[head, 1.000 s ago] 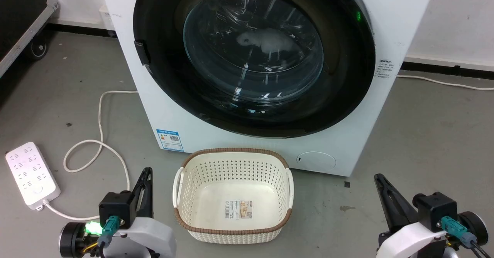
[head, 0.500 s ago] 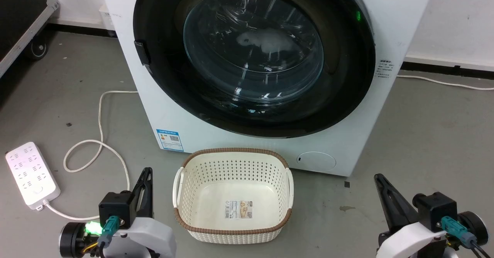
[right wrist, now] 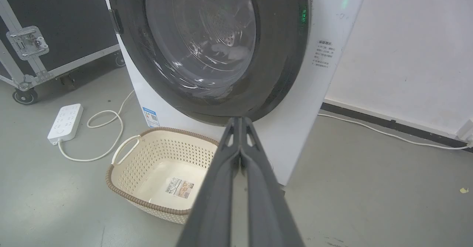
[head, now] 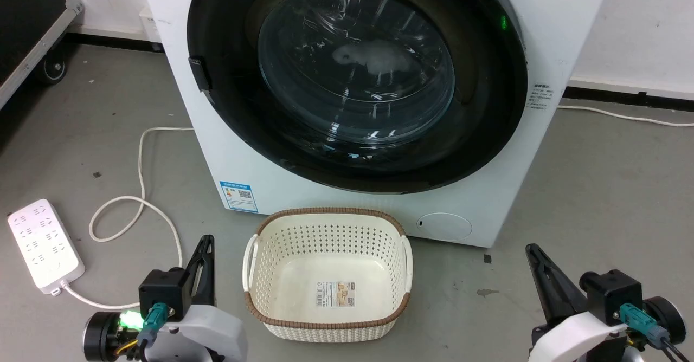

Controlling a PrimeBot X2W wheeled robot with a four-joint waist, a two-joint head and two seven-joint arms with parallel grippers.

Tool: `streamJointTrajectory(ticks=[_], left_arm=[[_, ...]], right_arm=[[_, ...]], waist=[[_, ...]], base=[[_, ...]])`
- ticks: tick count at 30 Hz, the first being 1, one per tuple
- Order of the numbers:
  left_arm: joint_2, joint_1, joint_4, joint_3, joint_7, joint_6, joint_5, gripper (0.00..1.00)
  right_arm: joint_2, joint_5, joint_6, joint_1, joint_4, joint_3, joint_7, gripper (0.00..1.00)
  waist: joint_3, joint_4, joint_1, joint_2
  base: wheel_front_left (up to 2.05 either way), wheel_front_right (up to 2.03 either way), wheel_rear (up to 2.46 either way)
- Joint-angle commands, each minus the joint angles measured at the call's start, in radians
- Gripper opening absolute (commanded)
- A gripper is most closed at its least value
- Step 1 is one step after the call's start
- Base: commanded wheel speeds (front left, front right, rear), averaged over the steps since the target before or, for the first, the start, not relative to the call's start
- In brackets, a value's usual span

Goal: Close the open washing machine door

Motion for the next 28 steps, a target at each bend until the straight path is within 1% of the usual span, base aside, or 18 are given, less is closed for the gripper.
streamJointTrajectory(ticks=[1,28], left_arm=[[0.0,0.014,-0.004,0.003,0.0,-0.006,0.003,0.0],[0.0,0.014,-0.004,0.003,0.0,-0.006,0.003,0.0]], right_arm=[[-0.002,-0.008,-0.001,-0.014,-0.005,0.0,0.0,0.0],[-0.002,-0.008,-0.001,-0.014,-0.005,0.0,0.0,0.0]], waist=[[0.0,0.0,0.0,-0.0001],[0.0,0.0,0.0,-0.0001]], base=[[0.0,0.0,0.0],[0.0,0.0,0.0]])
